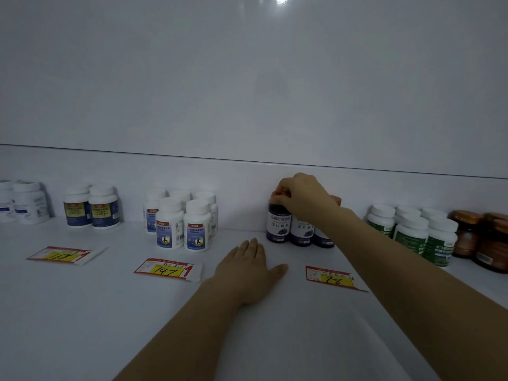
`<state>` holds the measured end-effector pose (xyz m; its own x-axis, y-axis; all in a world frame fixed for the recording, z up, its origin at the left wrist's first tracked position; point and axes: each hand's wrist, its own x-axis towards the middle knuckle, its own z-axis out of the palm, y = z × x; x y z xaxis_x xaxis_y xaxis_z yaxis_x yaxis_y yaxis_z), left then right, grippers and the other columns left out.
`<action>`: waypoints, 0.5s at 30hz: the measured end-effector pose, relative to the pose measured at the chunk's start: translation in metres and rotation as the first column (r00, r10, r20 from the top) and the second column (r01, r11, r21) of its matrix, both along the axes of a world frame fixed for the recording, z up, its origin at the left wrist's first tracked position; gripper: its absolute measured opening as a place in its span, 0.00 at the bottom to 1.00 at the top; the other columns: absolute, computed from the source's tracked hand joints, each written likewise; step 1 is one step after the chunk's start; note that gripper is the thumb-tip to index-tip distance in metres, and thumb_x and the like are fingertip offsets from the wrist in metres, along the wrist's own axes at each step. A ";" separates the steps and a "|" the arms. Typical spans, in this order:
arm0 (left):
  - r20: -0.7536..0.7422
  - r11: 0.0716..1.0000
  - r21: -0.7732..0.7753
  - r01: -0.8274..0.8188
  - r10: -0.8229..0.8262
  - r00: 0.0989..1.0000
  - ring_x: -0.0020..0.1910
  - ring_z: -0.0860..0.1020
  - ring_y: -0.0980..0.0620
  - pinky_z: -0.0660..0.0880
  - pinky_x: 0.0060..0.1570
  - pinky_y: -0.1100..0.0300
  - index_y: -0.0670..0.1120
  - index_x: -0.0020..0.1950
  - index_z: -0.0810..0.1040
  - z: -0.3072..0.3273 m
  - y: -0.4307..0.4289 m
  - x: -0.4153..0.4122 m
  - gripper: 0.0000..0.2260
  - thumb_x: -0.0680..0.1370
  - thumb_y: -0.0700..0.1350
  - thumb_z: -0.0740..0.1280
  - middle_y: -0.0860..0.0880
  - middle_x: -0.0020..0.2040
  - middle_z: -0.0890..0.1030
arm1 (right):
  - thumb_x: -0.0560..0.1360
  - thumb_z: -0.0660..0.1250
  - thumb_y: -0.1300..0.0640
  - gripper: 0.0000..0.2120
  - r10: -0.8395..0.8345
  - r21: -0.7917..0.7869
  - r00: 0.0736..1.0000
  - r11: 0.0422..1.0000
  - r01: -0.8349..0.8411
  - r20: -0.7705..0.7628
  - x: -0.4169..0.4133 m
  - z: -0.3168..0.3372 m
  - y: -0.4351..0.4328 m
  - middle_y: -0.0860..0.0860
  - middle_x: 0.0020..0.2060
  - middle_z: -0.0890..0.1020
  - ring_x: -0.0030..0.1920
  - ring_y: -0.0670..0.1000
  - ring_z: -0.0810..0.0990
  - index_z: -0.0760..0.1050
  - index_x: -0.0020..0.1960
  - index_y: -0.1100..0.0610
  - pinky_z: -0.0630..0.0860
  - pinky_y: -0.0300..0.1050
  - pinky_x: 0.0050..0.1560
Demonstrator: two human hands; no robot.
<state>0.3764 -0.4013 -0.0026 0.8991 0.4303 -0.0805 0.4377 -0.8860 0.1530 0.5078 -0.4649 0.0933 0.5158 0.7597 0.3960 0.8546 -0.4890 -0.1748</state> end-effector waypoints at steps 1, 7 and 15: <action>-0.004 1.000 -0.003 0.001 -0.001 1.000 0.77 0.41 0.51 0.41 0.75 0.55 0.43 0.77 0.40 0.000 0.000 0.000 0.35 0.79 0.65 0.43 0.46 0.78 0.40 | 0.78 0.63 0.49 0.18 -0.009 0.002 1.000 1.000 0.009 0.002 0.002 0.001 -0.004 0.58 0.54 0.75 0.55 0.57 0.75 0.76 0.60 0.60 0.74 0.47 0.53; -0.010 1.000 0.000 0.005 -0.005 1.000 0.77 0.42 0.50 0.41 0.74 0.55 0.43 0.77 0.40 0.000 -0.001 0.000 0.35 0.79 0.65 0.42 0.46 0.78 0.41 | 0.79 0.60 0.56 0.15 -0.096 -0.170 0.990 0.979 0.113 0.108 0.019 -0.011 -0.019 0.58 0.59 0.69 0.58 0.58 0.70 0.70 0.65 0.56 0.73 0.53 0.59; 0.130 0.994 -0.106 -0.030 0.044 0.991 0.77 0.47 0.50 0.46 0.74 0.56 0.43 0.77 0.43 0.007 -0.006 -0.002 0.38 0.78 0.66 0.49 0.46 0.78 0.46 | 0.79 0.61 0.58 0.14 -0.017 0.148 0.998 0.989 0.009 0.052 0.016 -0.008 -0.035 0.58 0.57 0.70 0.59 0.56 0.70 0.76 0.63 0.56 0.69 0.43 0.60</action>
<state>0.3746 -0.4072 0.0044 0.8886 0.4587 -0.0079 0.4395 -0.8461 0.3016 0.5242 -0.5003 0.0857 0.5003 0.6845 0.5302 0.8584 -0.4723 -0.2002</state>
